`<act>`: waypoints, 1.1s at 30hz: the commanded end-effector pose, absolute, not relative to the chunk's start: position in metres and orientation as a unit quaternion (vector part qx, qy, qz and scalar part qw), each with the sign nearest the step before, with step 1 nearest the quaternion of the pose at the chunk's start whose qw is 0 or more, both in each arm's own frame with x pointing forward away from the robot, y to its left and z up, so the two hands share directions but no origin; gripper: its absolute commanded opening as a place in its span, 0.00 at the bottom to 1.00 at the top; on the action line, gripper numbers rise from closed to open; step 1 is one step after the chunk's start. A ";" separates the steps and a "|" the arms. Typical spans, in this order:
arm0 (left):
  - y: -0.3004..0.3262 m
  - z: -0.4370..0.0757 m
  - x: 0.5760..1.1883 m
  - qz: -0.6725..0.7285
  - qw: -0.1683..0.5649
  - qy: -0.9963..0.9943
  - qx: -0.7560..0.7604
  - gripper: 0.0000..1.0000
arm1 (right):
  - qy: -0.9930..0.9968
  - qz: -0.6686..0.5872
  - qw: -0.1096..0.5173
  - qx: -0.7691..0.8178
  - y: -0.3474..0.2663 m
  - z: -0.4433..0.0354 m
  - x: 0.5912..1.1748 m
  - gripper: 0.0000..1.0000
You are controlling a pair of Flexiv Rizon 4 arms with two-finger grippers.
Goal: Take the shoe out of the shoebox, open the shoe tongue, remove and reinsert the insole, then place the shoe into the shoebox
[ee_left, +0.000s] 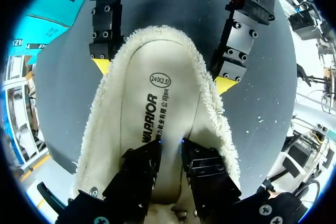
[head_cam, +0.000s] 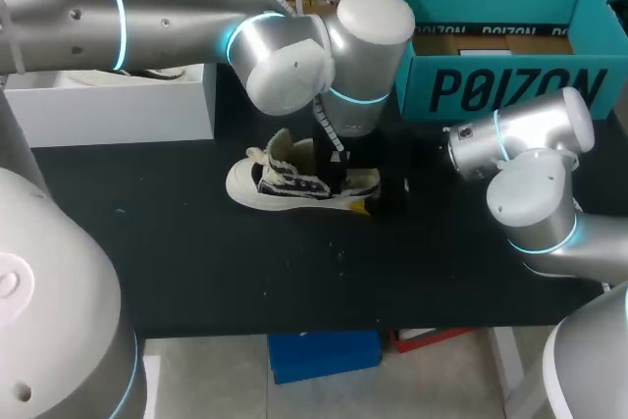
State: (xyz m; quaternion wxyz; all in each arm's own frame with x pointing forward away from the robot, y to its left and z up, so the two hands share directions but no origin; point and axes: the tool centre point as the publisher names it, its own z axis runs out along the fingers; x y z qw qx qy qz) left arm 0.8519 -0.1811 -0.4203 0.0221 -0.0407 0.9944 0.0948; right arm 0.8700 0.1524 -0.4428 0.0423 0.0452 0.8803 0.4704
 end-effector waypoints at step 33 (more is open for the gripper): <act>-0.135 -0.491 0.912 0.049 0.218 0.972 -0.077 0.25 | 0.881 0.469 0.042 0.046 0.152 -0.442 0.872 0.00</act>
